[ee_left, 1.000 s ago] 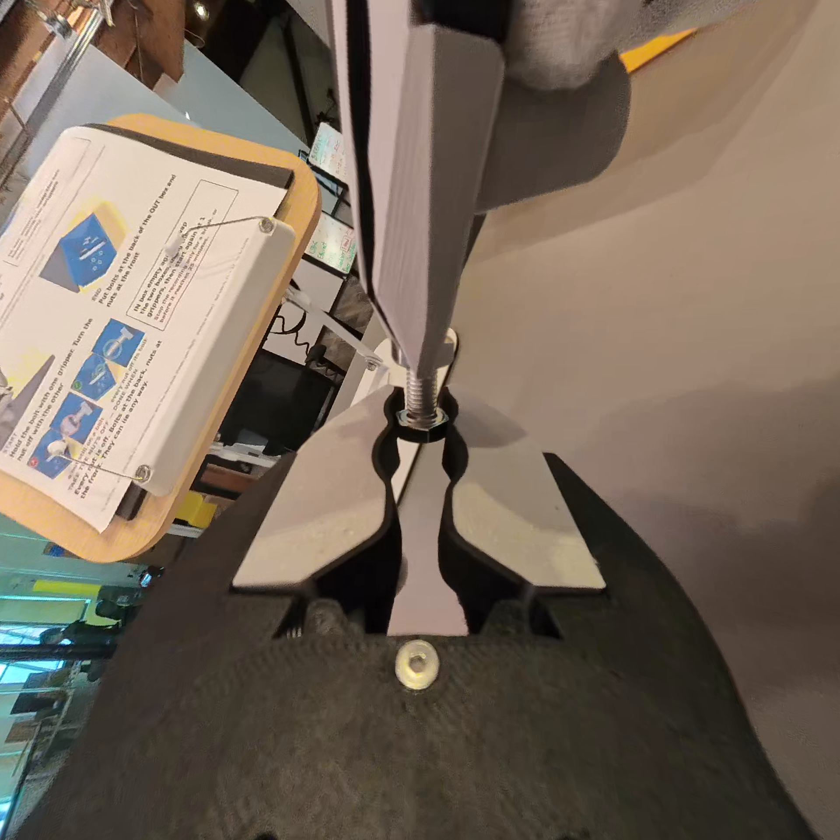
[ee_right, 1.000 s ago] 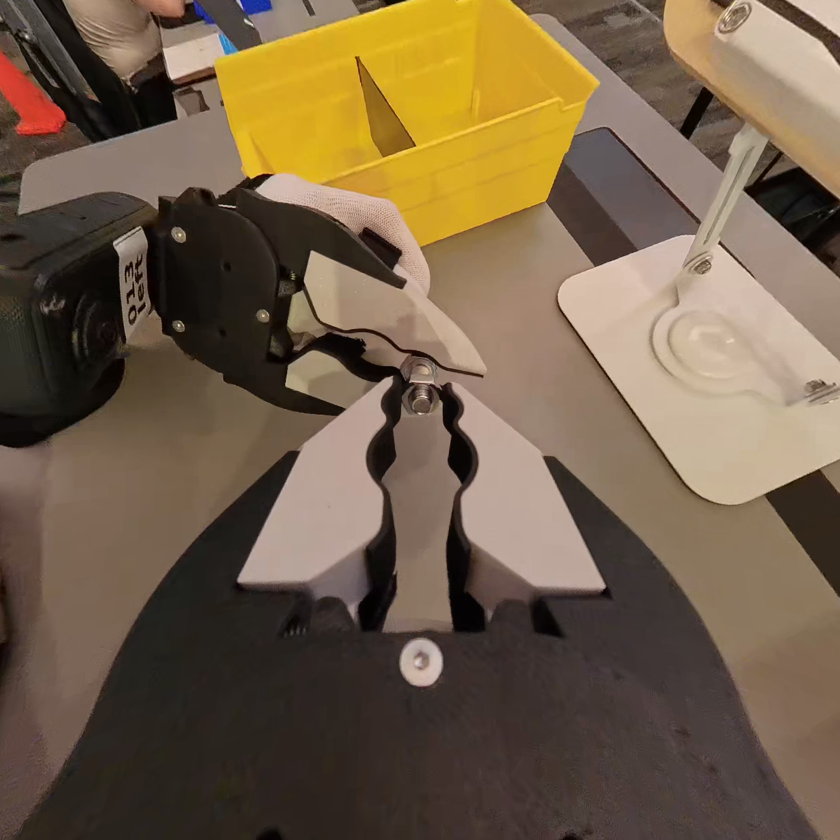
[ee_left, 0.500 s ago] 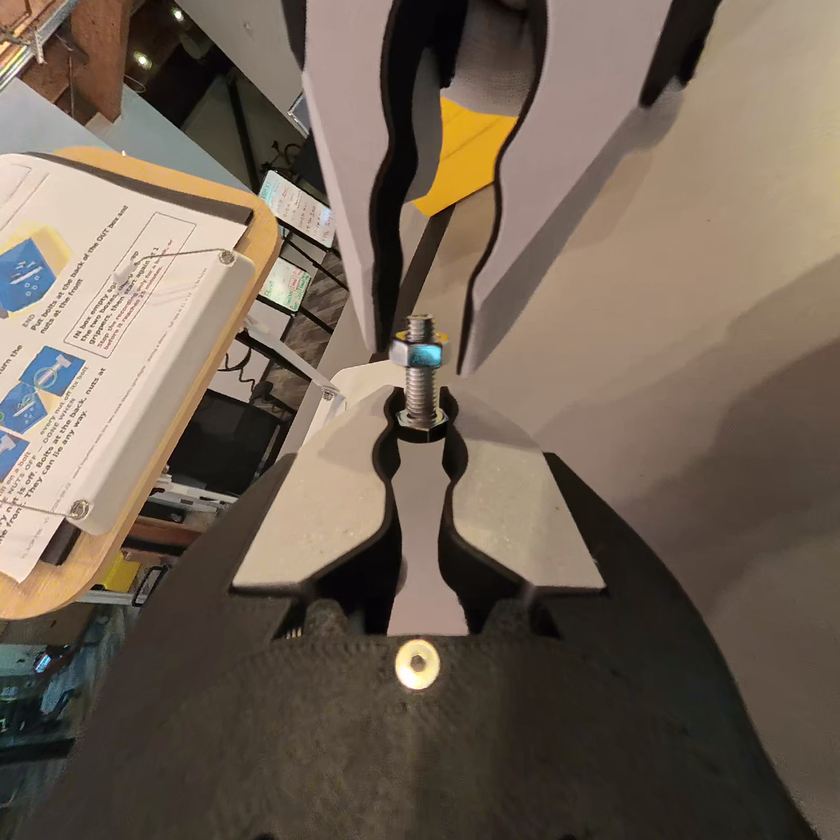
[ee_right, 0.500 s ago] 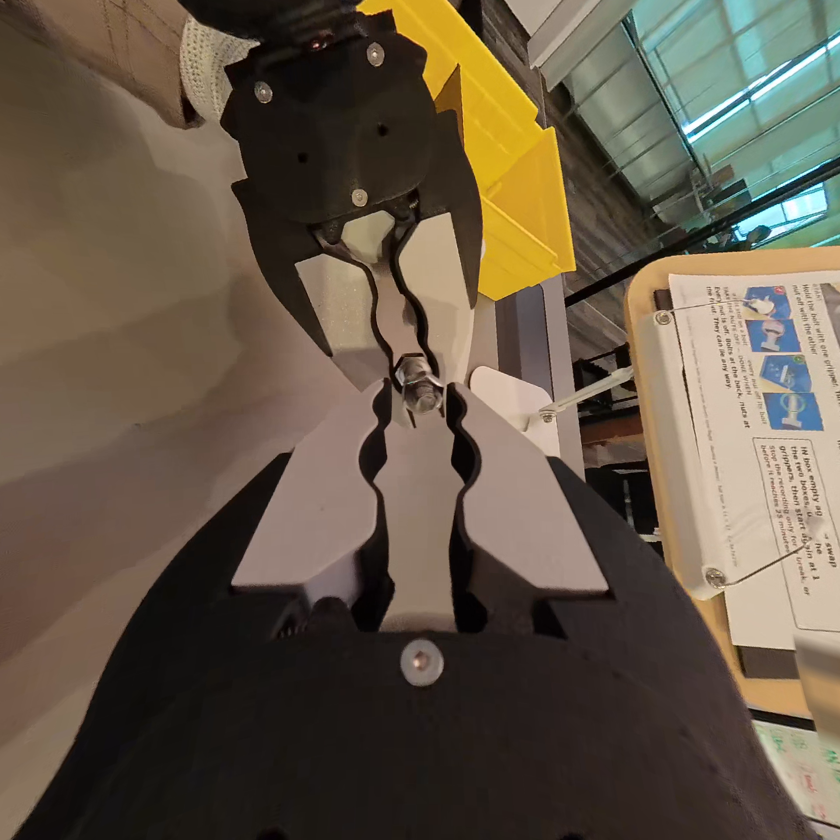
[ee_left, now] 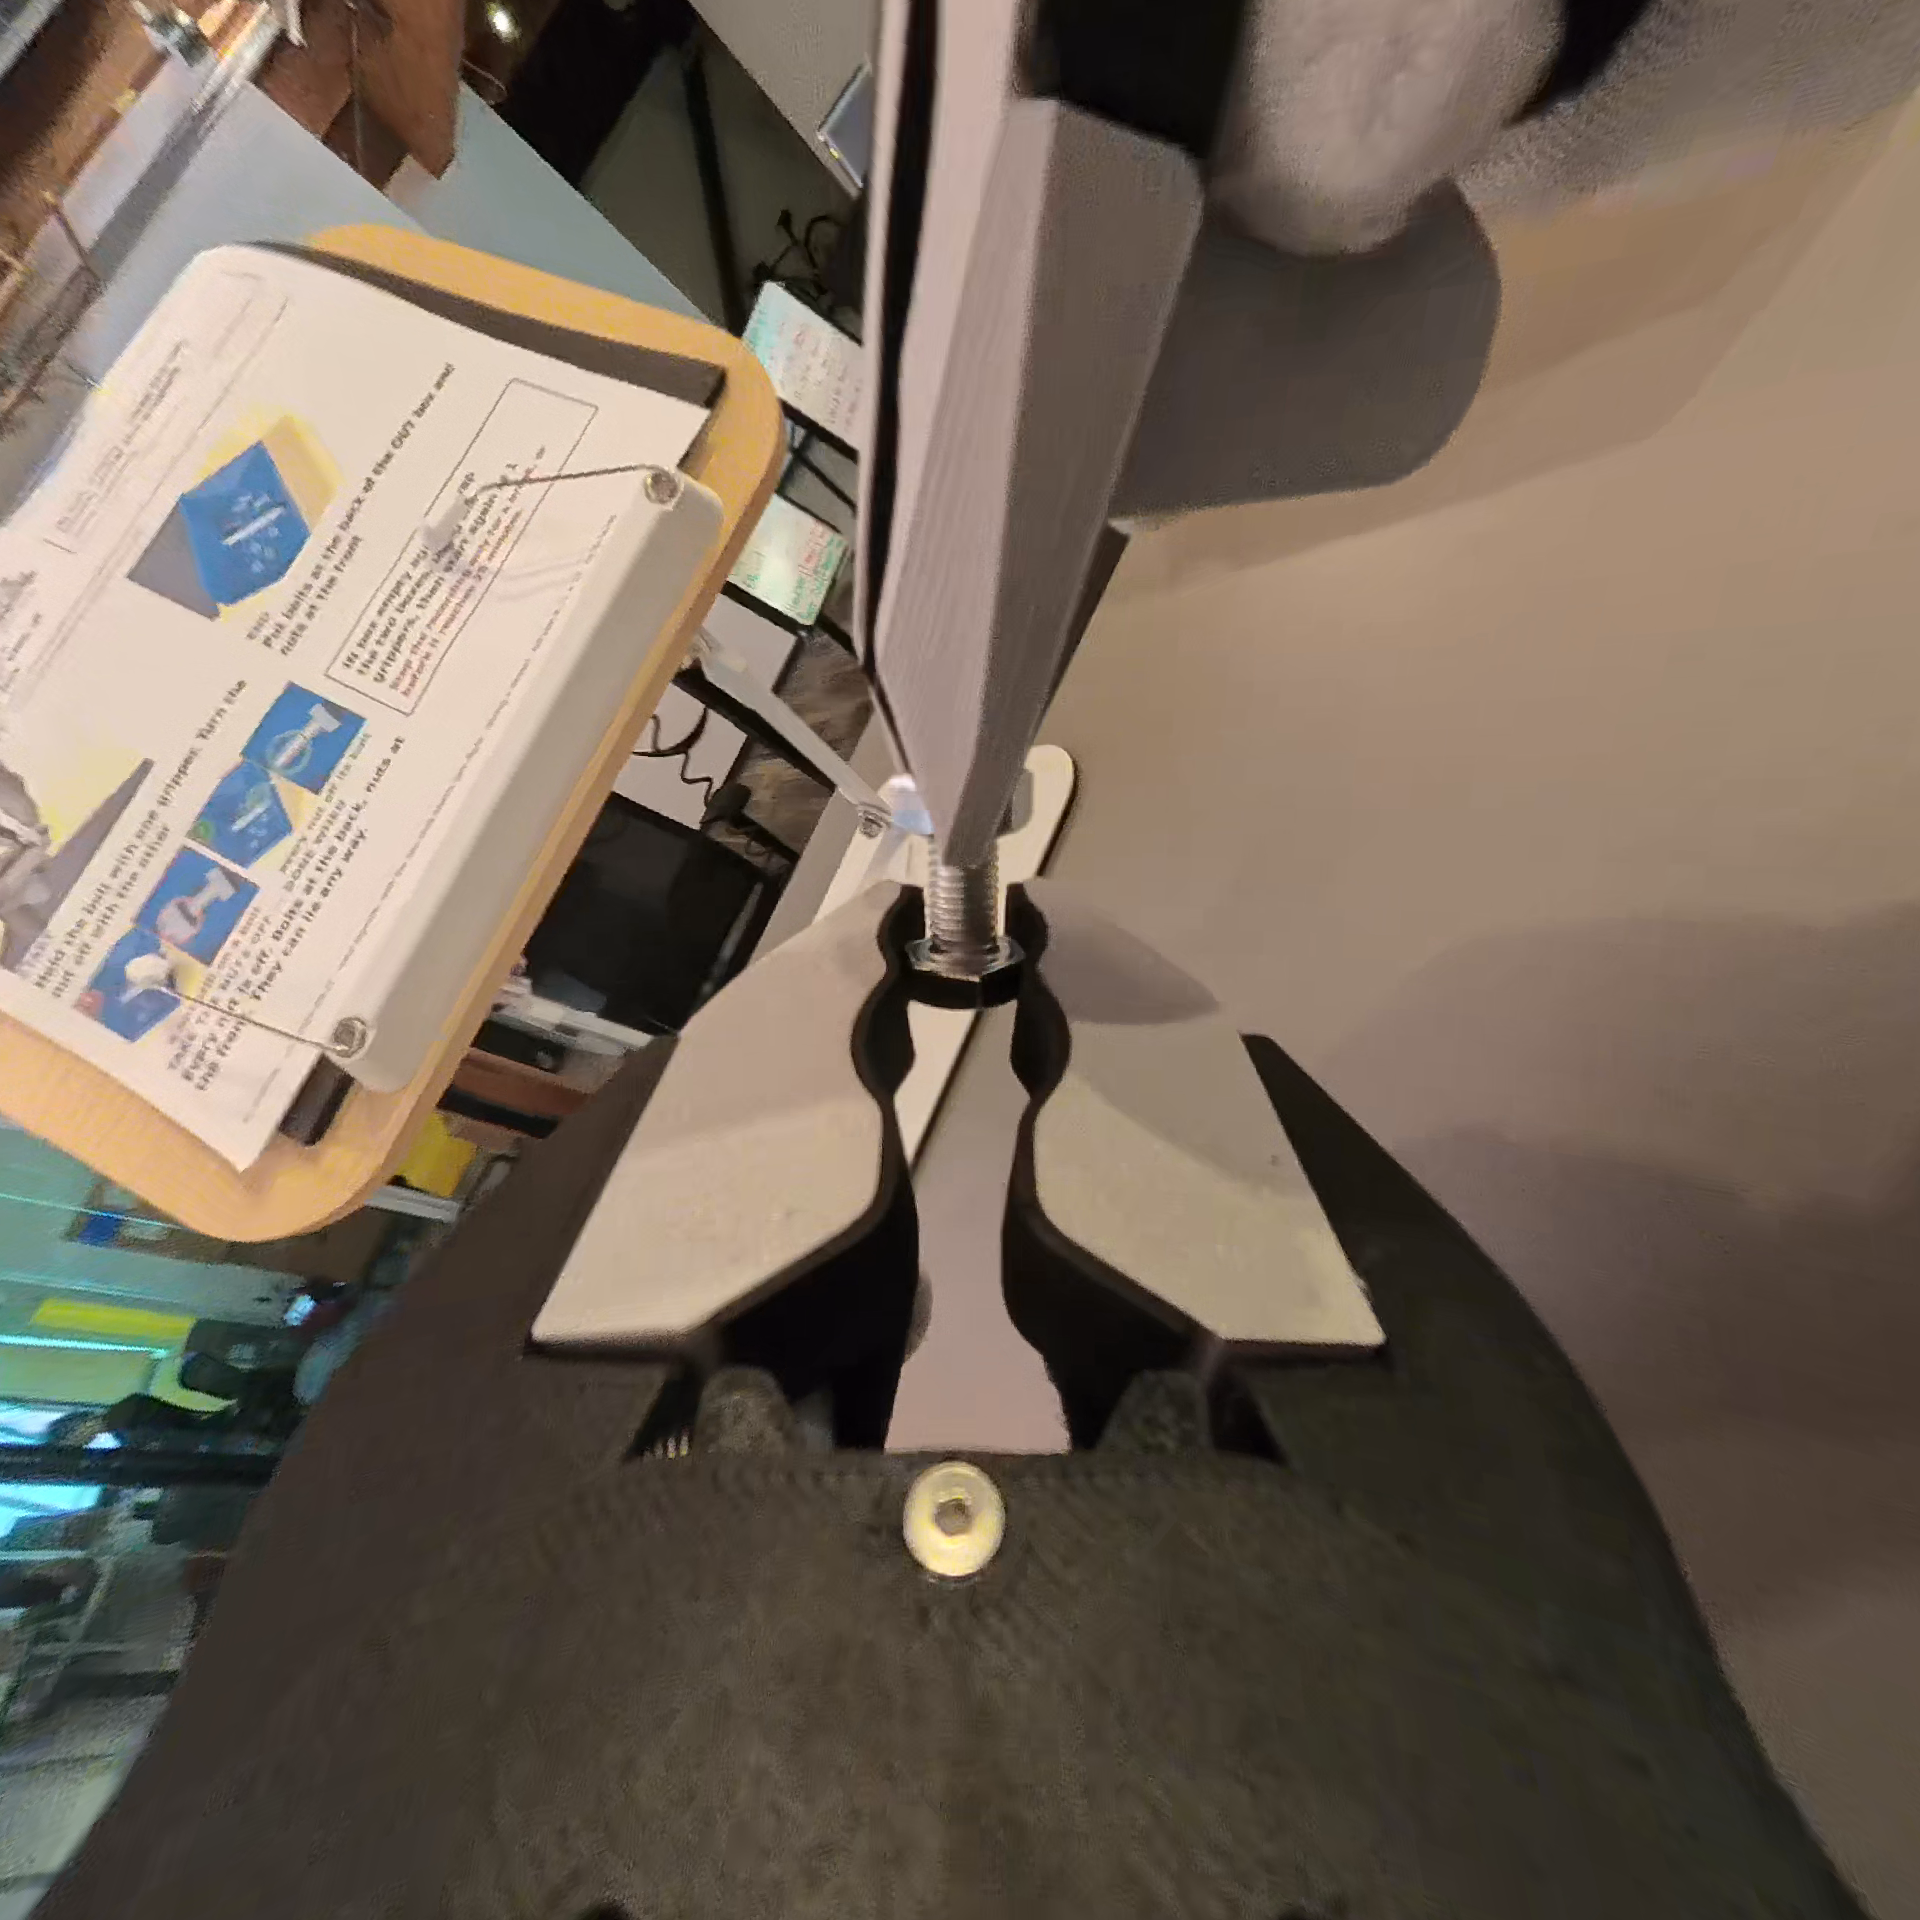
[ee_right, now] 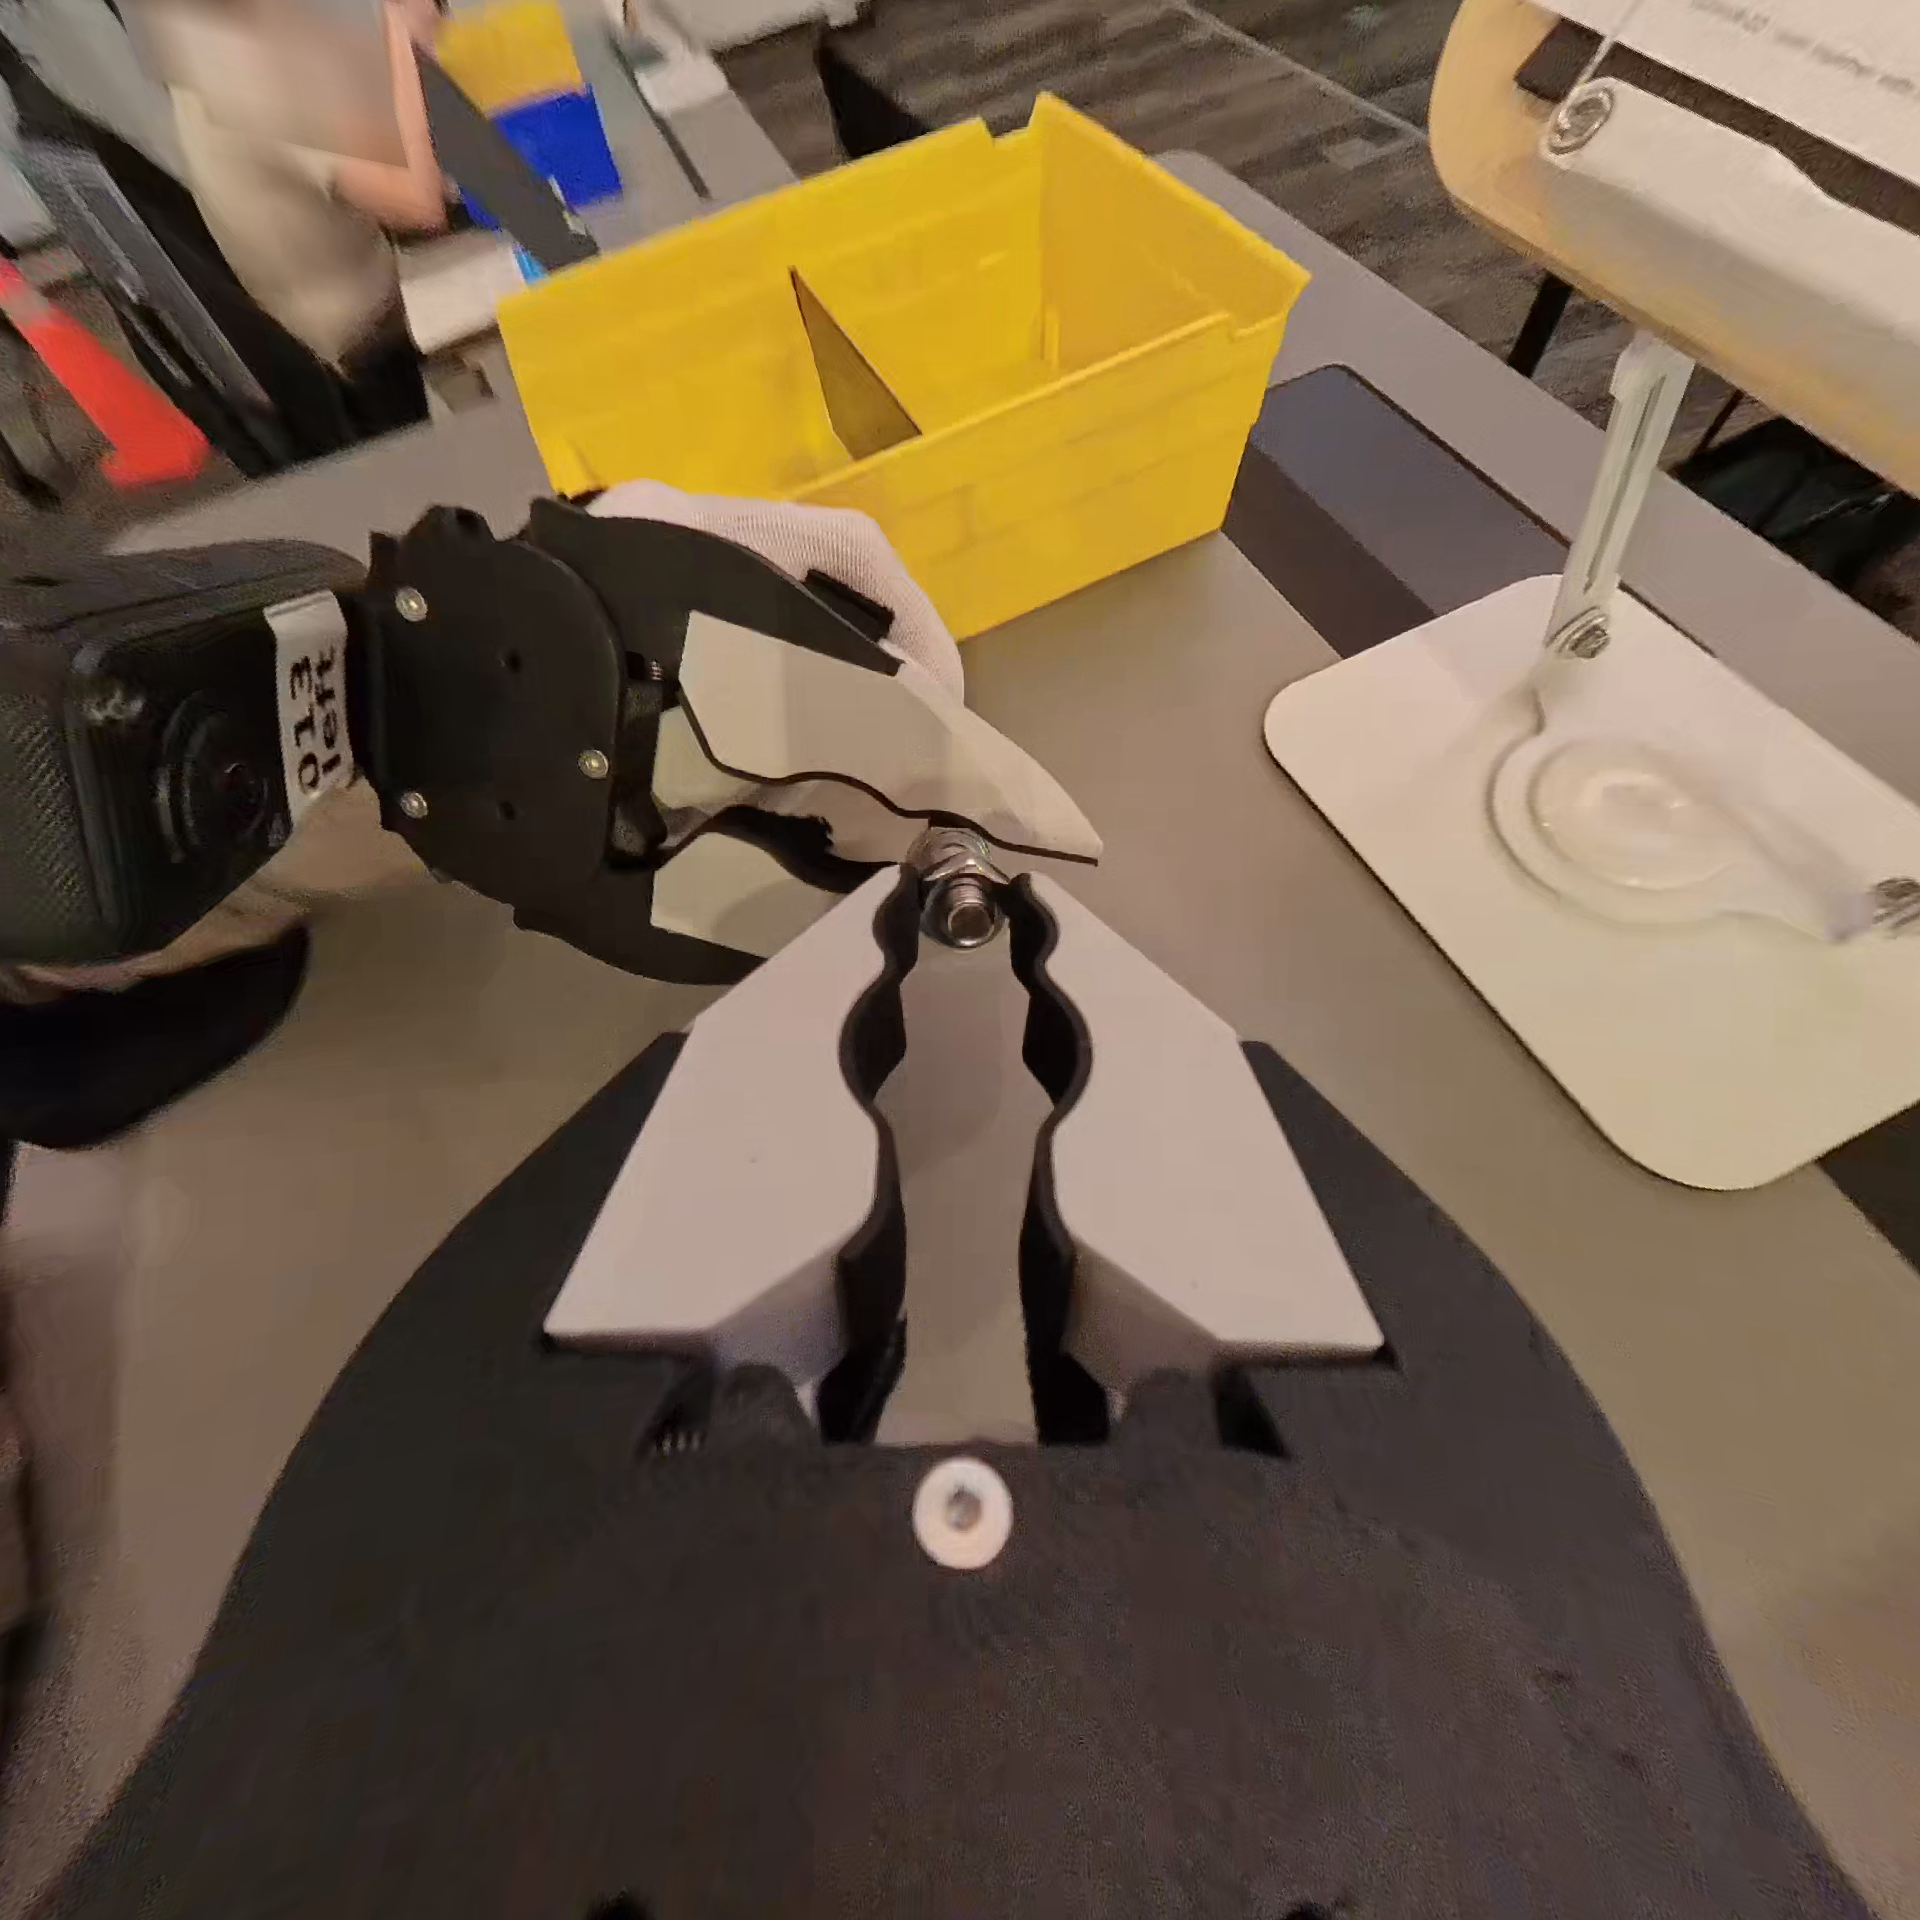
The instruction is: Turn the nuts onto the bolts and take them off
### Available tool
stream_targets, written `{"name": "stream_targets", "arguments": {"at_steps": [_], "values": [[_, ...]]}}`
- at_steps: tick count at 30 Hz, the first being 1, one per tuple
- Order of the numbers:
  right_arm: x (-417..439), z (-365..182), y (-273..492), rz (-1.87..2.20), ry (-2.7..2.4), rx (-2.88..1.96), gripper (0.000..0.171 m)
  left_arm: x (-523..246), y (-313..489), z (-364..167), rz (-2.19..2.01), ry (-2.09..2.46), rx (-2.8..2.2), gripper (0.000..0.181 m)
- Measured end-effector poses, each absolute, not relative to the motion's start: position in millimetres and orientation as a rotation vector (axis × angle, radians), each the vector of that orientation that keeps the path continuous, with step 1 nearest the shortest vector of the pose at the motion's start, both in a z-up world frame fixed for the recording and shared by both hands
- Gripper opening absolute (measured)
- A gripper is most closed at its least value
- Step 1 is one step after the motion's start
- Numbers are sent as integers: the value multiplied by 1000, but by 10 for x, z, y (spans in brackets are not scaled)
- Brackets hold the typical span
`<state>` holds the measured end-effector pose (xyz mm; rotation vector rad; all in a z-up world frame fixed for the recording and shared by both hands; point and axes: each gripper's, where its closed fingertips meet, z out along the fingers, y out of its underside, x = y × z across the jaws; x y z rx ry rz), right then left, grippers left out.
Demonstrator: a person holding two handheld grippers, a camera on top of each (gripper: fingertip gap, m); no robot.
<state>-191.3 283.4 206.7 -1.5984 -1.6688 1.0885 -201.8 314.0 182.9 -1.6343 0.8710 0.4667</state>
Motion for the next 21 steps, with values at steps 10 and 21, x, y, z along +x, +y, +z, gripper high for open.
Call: {"name": "stream_targets", "arguments": {"at_steps": [10, 21], "values": [[-1798, 2626, 2684, 1271, -1593, -957, 32, -1729, 2981, 2111, -188, 675, -1586, 15], [-1694, 2666, 2341, 1542, -1634, -788, 16, -1307, 2657, 2327, -625, 733, -1458, 15]]}}
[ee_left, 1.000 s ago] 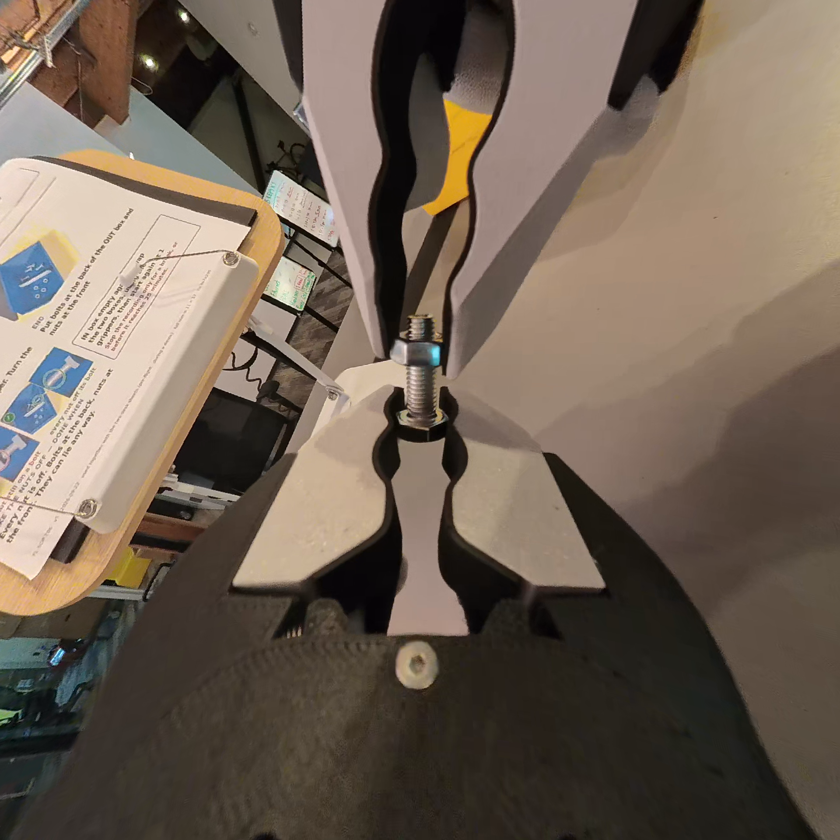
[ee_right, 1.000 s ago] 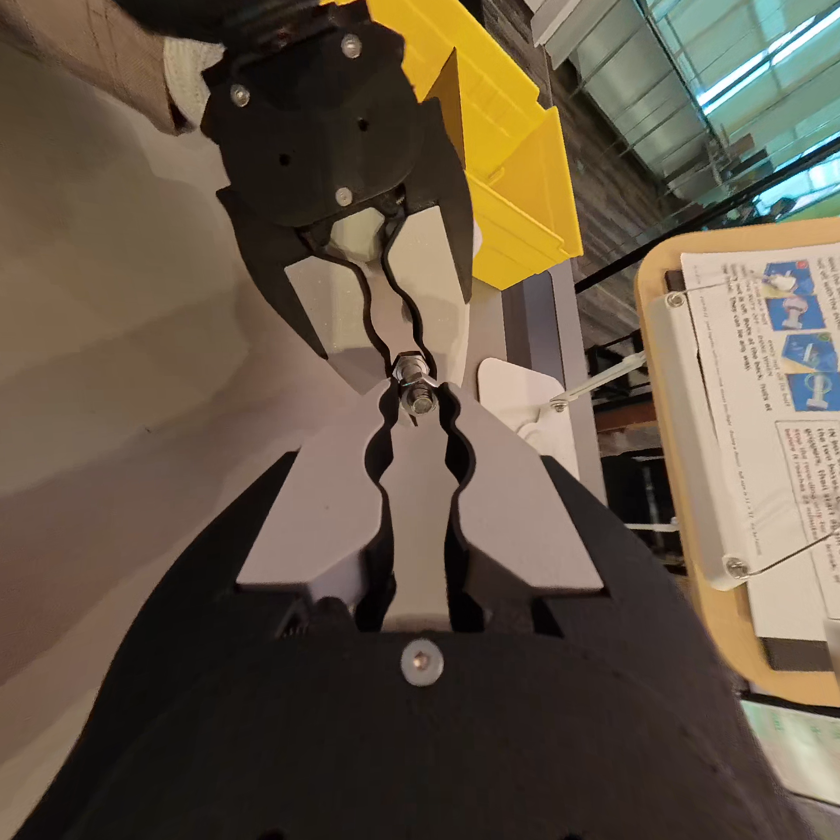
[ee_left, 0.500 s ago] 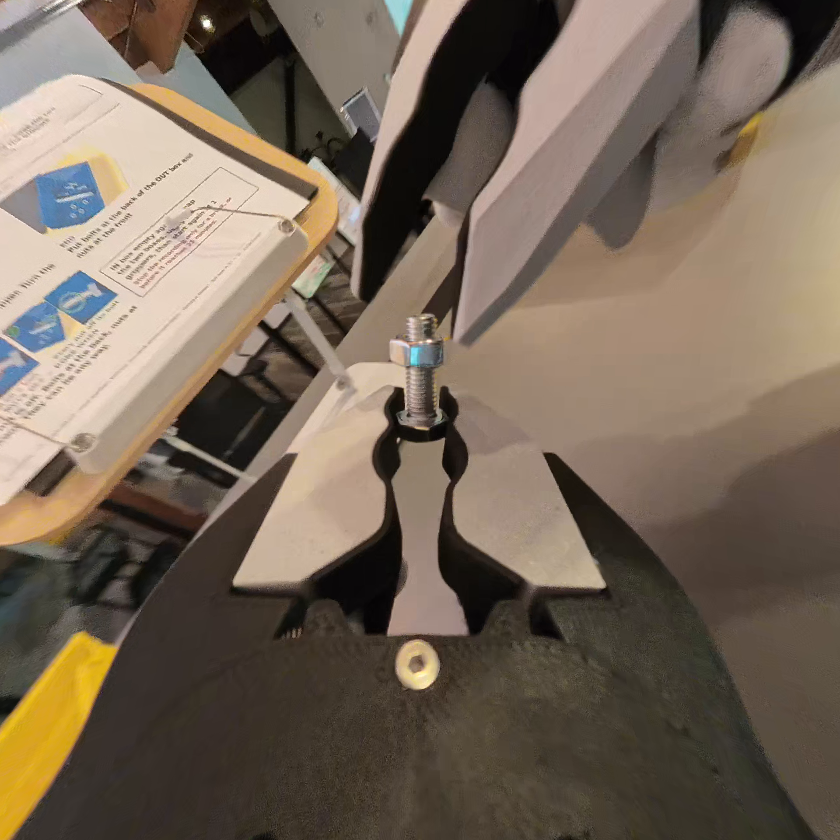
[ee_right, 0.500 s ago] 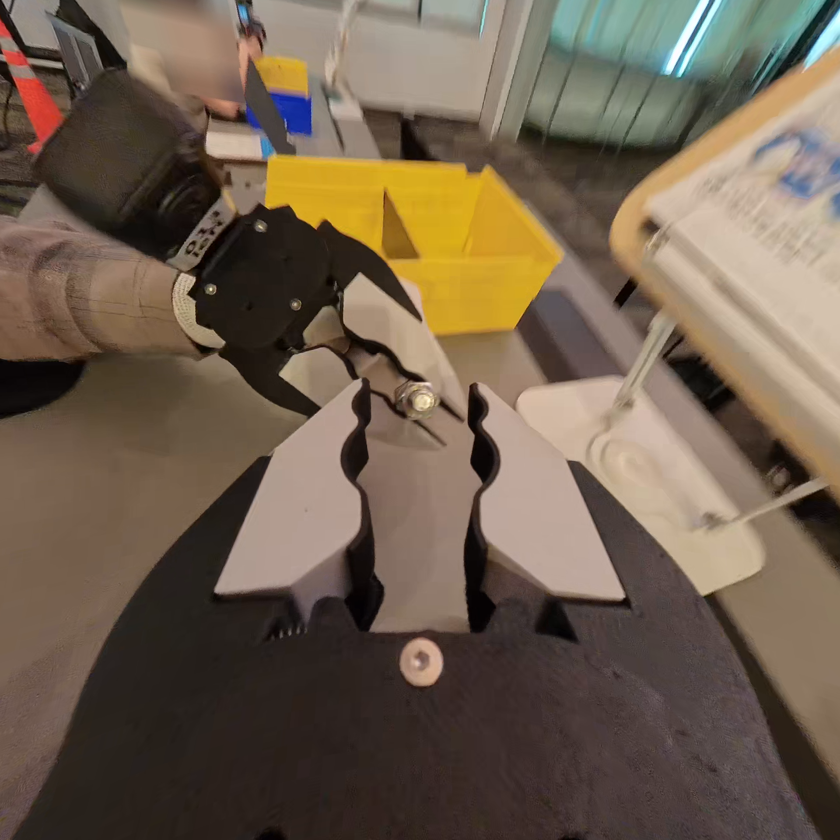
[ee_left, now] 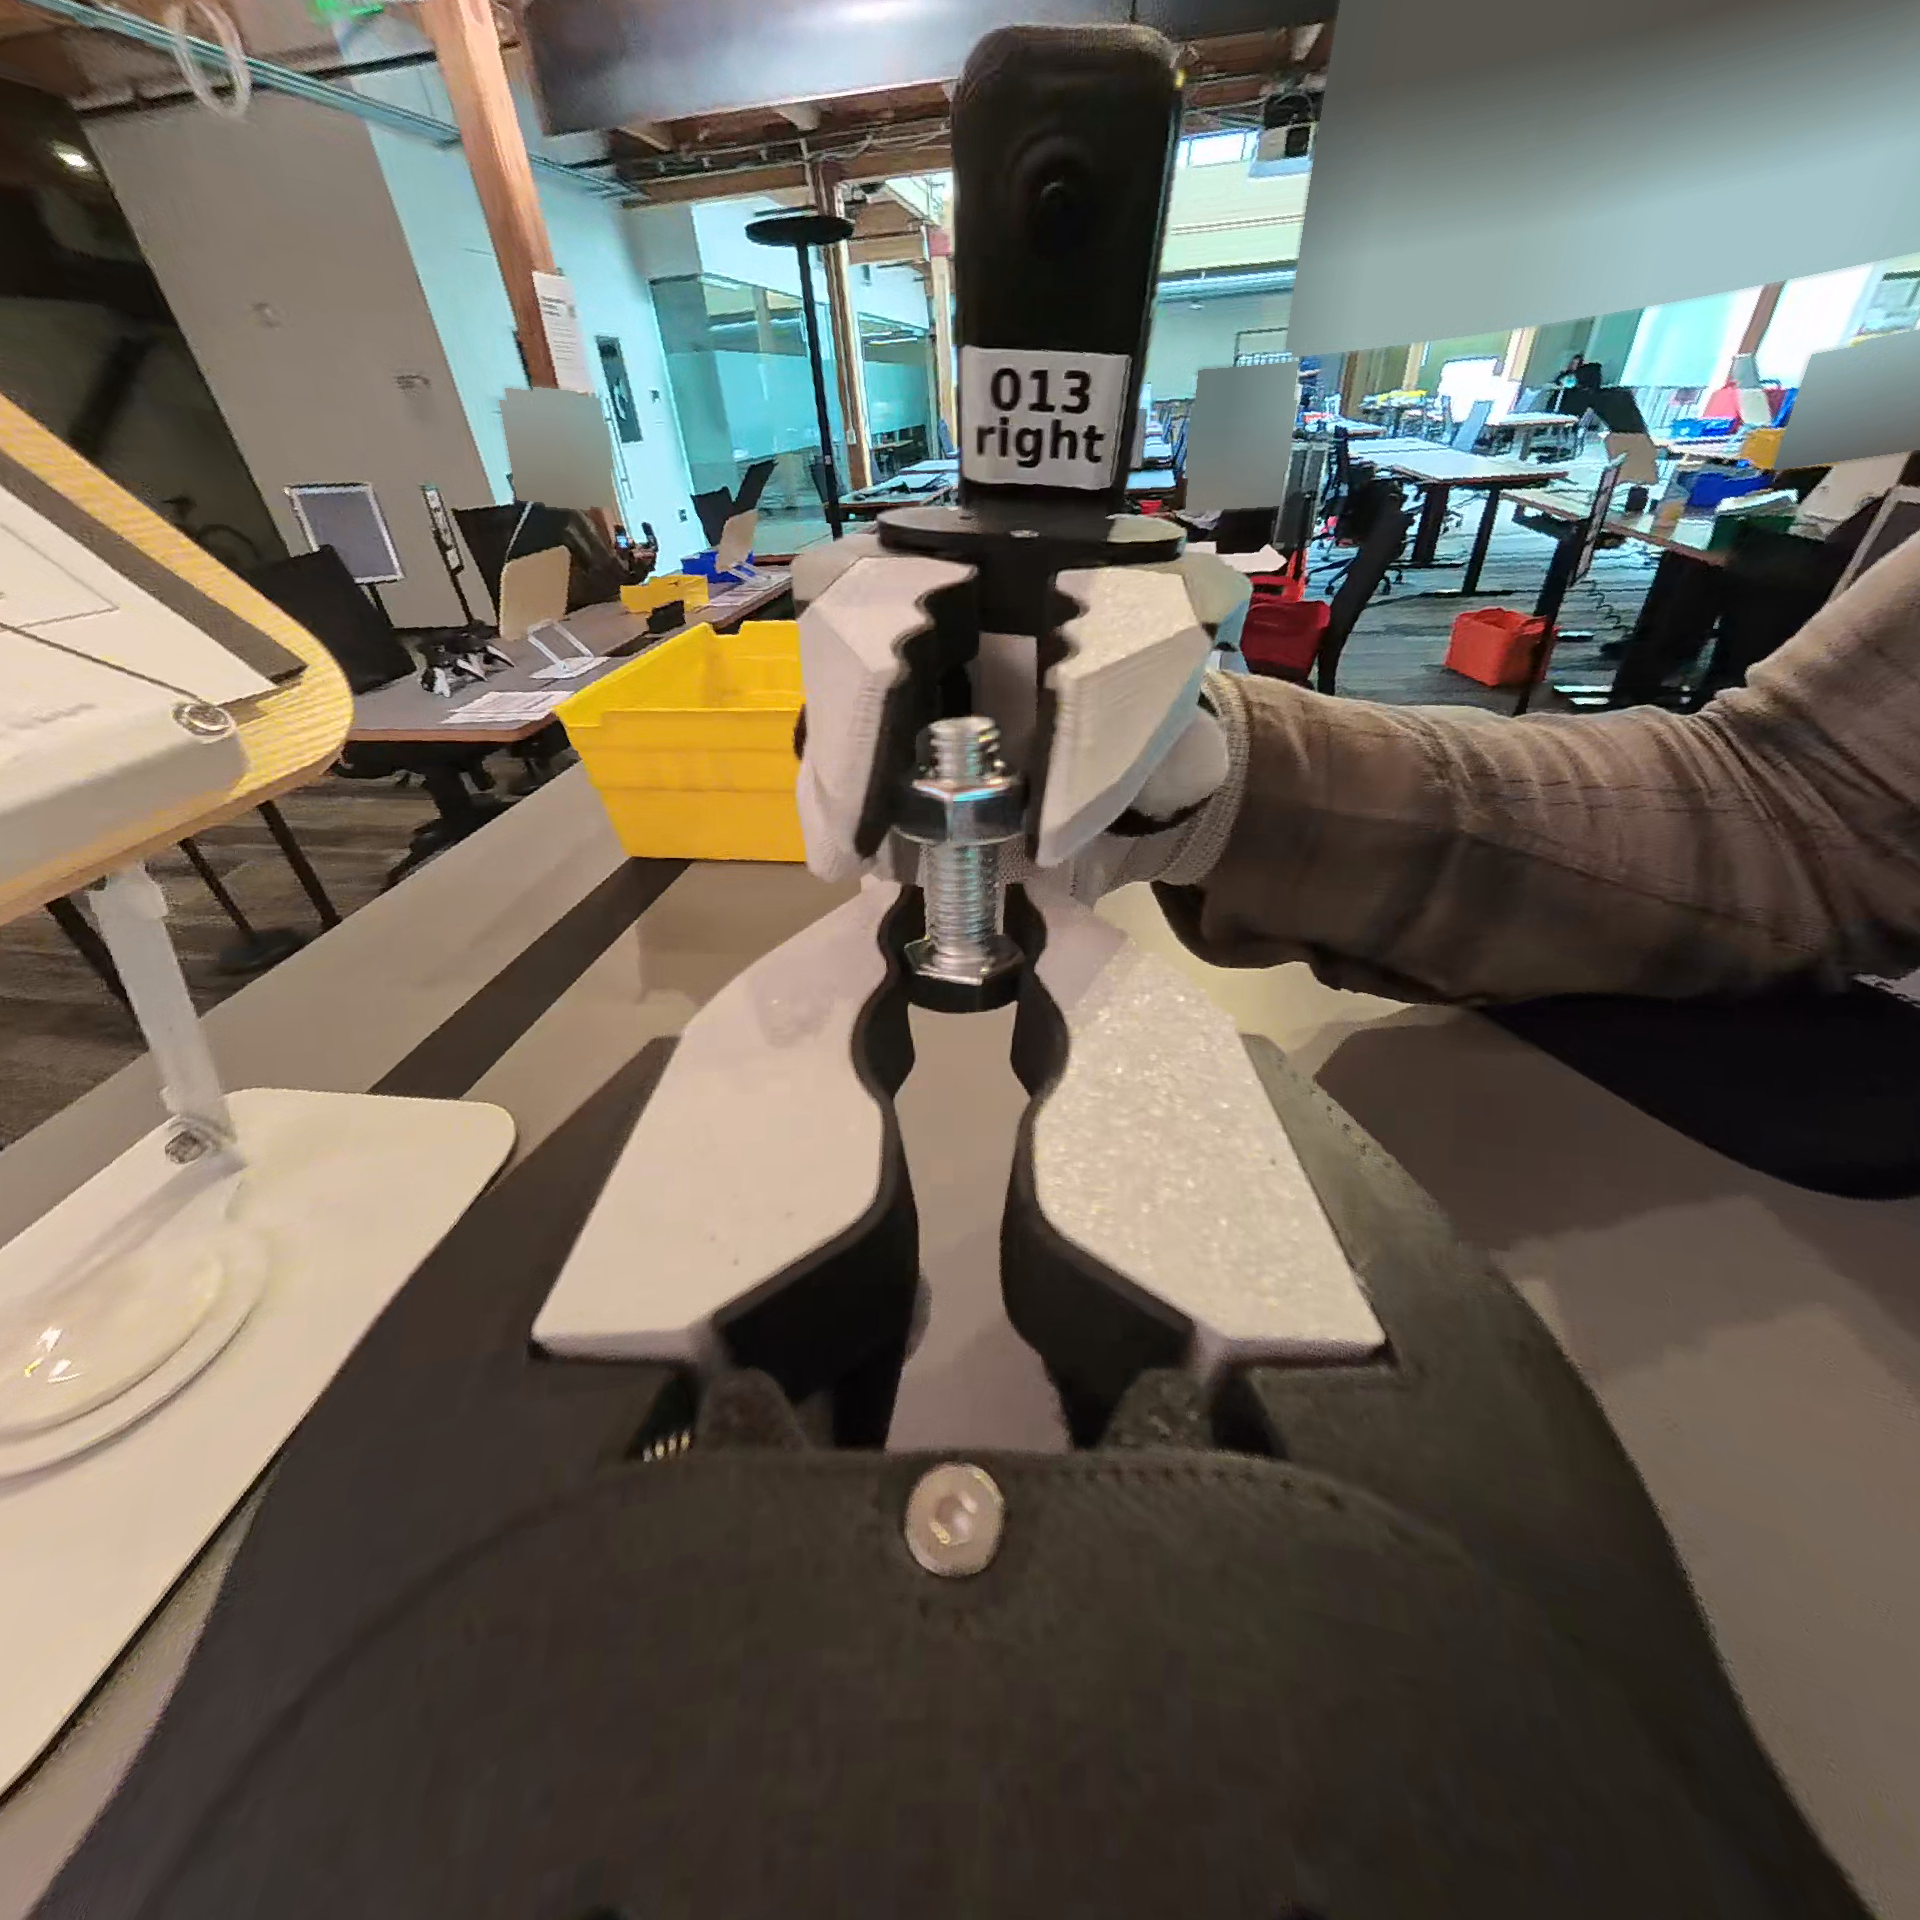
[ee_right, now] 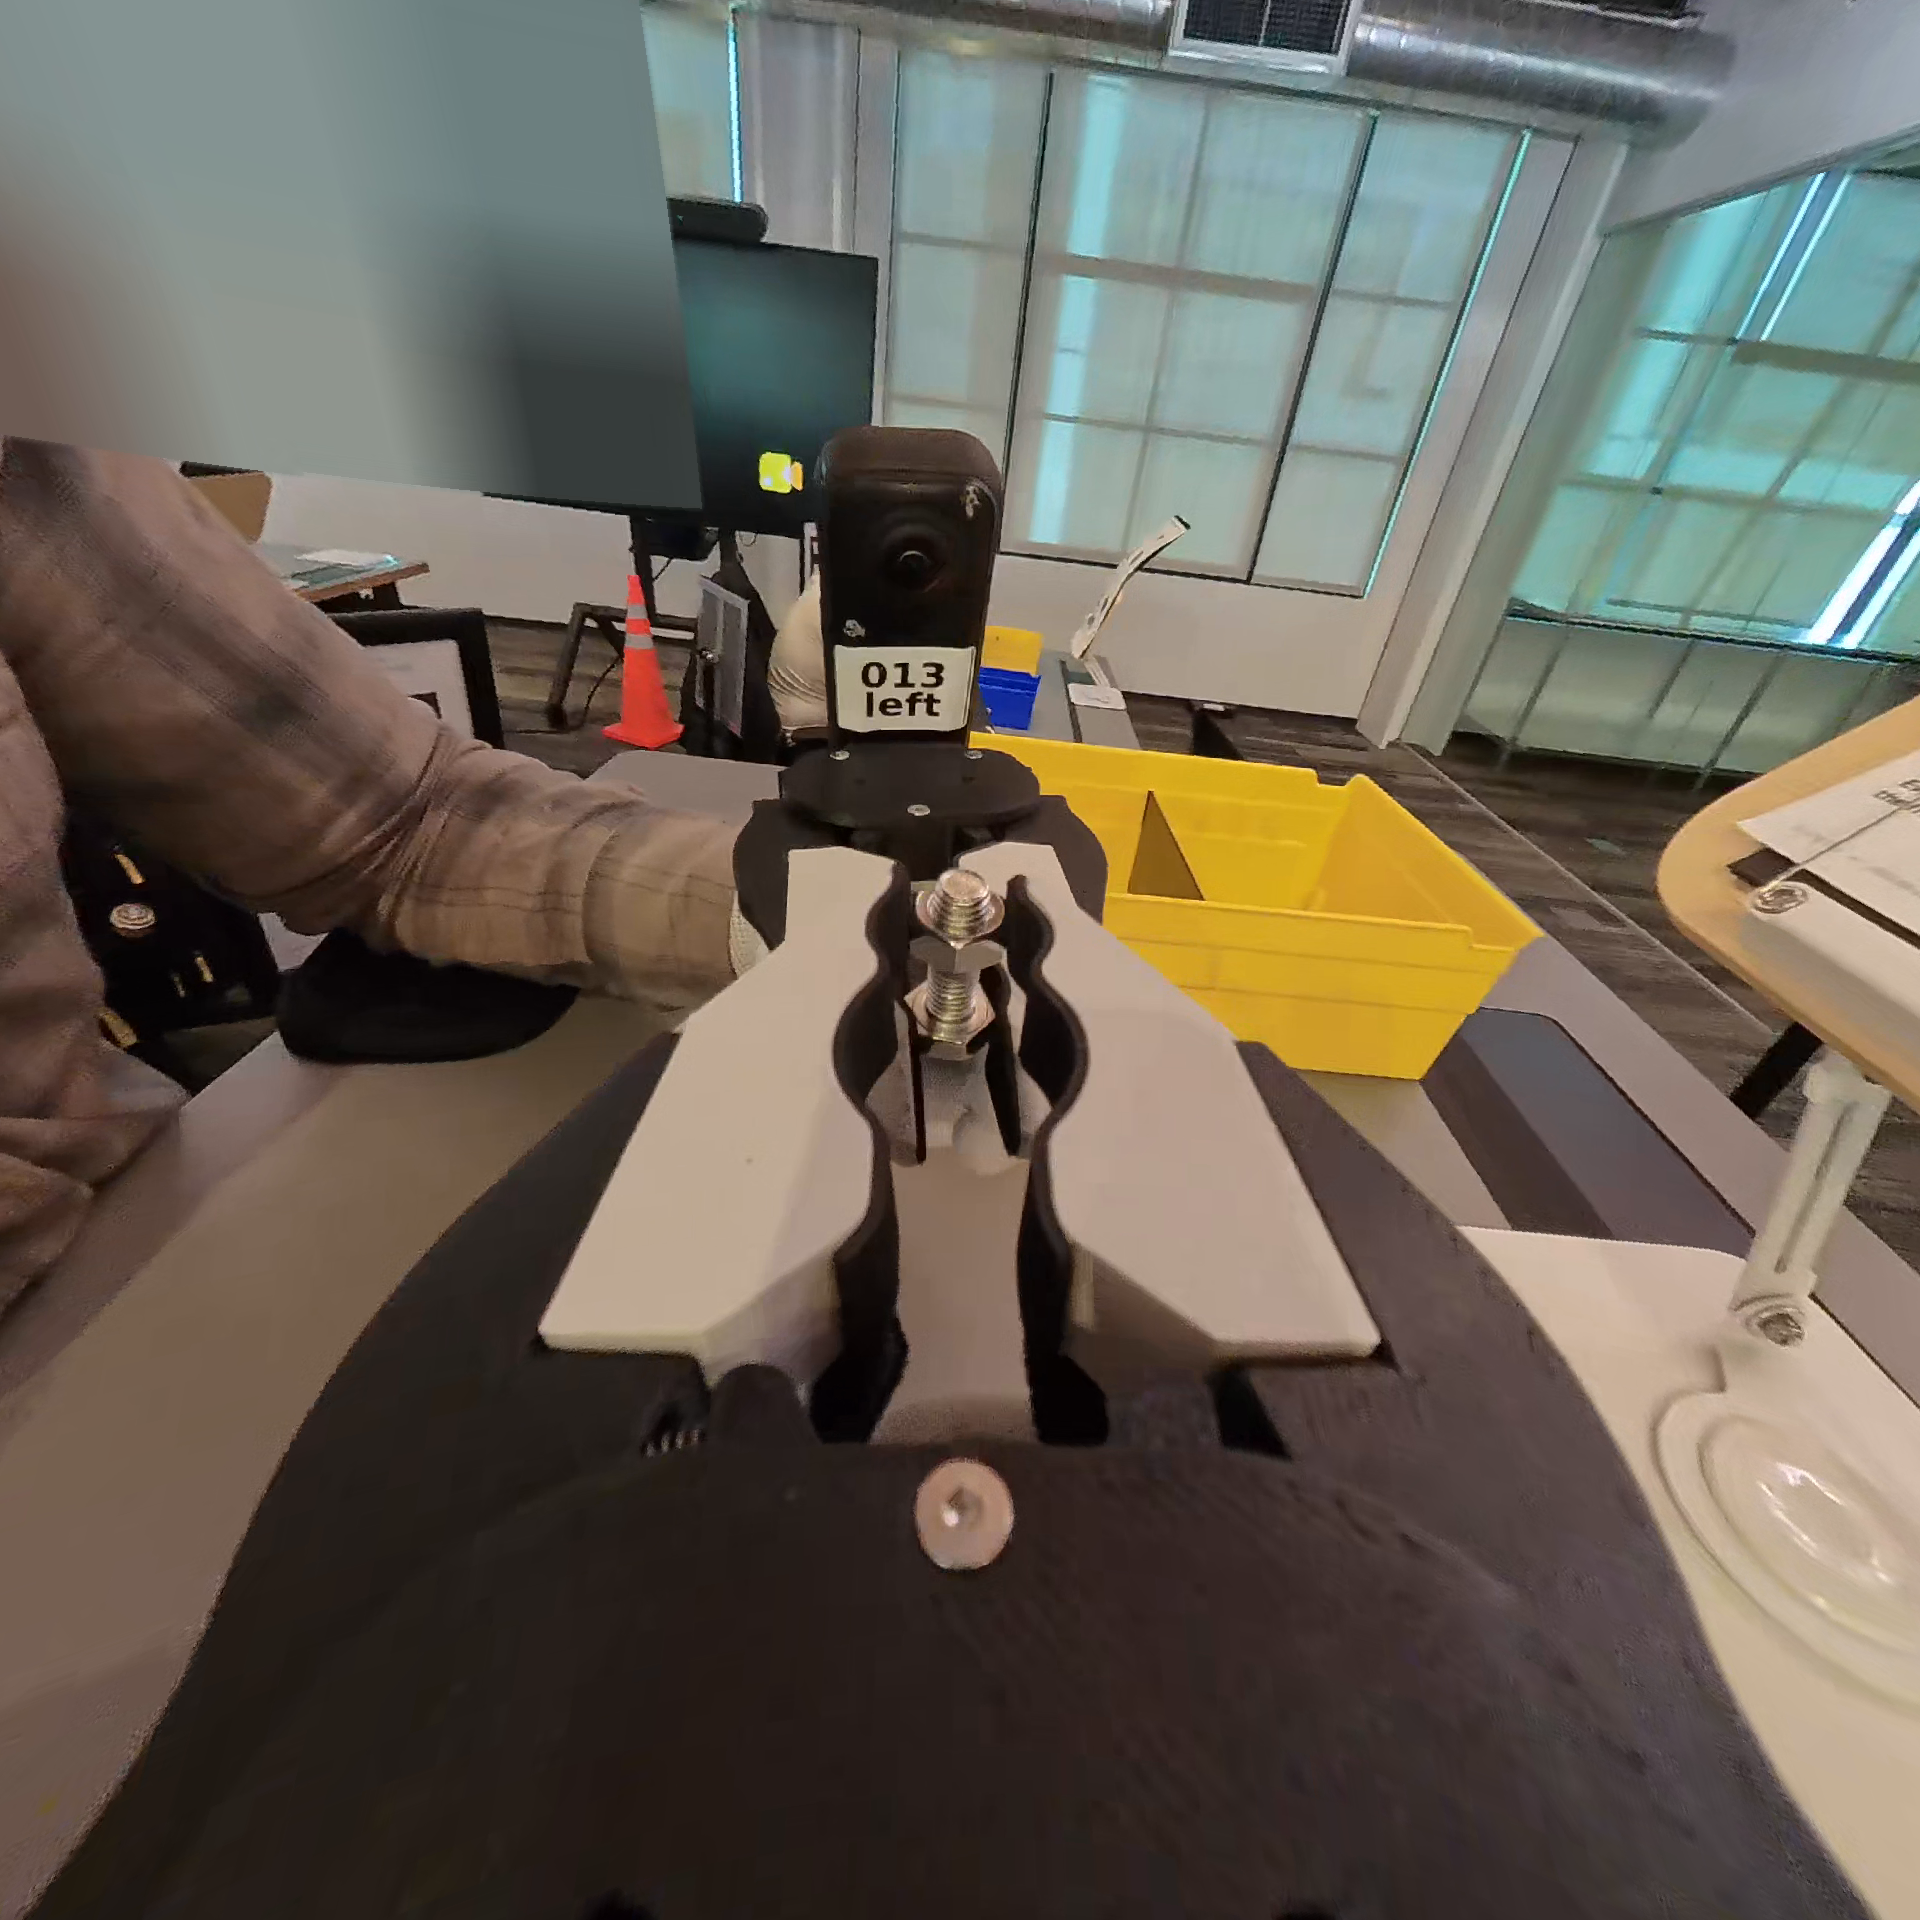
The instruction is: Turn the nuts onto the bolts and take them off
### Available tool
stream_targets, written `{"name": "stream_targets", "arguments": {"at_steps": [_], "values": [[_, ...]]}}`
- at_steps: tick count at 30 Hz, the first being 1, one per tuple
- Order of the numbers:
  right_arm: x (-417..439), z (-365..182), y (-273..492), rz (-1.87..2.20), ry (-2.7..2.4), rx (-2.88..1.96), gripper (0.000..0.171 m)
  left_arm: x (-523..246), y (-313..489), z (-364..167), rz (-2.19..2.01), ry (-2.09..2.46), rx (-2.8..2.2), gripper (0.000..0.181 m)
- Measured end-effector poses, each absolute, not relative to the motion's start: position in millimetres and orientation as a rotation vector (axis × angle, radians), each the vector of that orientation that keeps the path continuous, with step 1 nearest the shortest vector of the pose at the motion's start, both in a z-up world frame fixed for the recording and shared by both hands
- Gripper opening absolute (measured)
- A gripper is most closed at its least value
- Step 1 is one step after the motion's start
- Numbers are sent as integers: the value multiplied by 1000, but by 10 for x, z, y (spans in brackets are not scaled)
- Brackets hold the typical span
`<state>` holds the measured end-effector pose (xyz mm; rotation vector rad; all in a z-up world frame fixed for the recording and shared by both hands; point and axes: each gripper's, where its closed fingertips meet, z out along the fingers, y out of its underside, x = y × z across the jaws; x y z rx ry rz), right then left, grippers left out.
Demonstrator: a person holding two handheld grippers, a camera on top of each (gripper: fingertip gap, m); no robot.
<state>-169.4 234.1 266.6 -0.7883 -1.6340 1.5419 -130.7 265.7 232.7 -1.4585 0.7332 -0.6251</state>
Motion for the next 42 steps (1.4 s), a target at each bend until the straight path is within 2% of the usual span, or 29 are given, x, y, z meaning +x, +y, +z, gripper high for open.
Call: {"name": "stream_targets", "arguments": {"at_steps": [9, 13, 17, 21, 24, 26, 30, 34, 42], "values": [[-1960, 2592, 2632, 1385, -1527, -1046, 16, -1656, 2964, 2258, -352, 558, -1547, 15], [-2278, 2531, 2859, 1164, -1222, -1308, 16, -2033, 3137, 2197, -140, 402, -1595, 15], [-2355, 2467, 2877, 993, -994, -1344, 16, -2117, 3160, 2112, -79, 393, -1606, 15], [-2321, 2566, 2858, 1119, -1058, -1279, 18, -2077, 3131, 2194, -144, 393, -1580, 15], [-2260, 2631, 2746, 1211, -1244, -1146, 36, -1956, 3054, 2234, -257, 458, -1553, 15], [-2169, 2625, 2601, 1272, -1408, -1035, 38, -1831, 2971, 2272, -366, 517, -1531, 15], [-1979, 2641, 2560, 1365, -1503, -944, 32, -1647, 2830, 2344, -540, 581, -1485, 15], [-1891, 2644, 2497, 1453, -1539, -905, 16, -1547, 2786, 2319, -587, 620, -1485, 15], [-2046, 2607, 2628, 1374, -1462, -1045, 15, -1754, 2945, 2289, -452, 508, -1521, 15]]}}
